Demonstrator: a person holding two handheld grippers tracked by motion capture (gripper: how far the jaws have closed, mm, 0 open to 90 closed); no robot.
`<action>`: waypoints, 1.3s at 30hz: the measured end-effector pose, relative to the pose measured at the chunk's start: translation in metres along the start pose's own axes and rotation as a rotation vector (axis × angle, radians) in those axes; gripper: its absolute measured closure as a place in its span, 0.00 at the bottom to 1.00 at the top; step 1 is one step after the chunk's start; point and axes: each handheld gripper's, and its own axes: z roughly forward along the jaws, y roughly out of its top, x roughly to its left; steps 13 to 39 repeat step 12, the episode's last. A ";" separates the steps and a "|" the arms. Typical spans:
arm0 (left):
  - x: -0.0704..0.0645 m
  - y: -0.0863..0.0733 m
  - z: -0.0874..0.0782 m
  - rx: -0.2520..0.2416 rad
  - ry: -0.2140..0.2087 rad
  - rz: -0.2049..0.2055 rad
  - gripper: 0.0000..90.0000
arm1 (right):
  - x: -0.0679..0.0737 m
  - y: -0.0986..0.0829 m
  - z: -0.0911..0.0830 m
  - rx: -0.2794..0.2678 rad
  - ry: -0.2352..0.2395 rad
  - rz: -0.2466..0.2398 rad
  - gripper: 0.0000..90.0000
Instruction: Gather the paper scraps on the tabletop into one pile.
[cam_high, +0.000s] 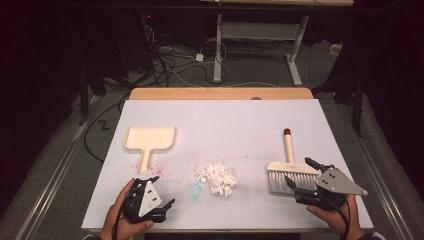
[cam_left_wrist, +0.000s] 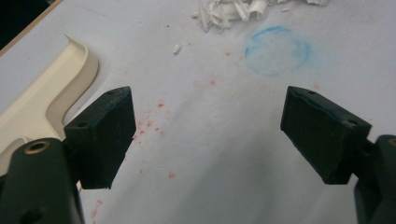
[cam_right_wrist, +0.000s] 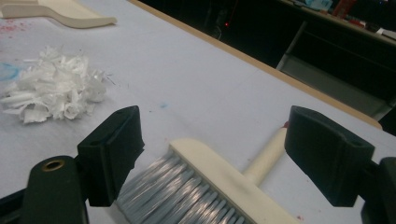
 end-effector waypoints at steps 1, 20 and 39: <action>0.000 0.000 0.000 0.001 -0.001 0.001 0.19 | -0.001 -0.001 0.001 0.003 0.001 0.006 0.22; 0.001 0.001 0.004 0.012 0.001 -0.001 0.19 | -0.002 -0.004 0.006 0.039 -0.008 -0.021 0.21; 0.001 0.001 0.004 0.012 0.001 -0.001 0.19 | -0.002 -0.004 0.006 0.039 -0.008 -0.021 0.21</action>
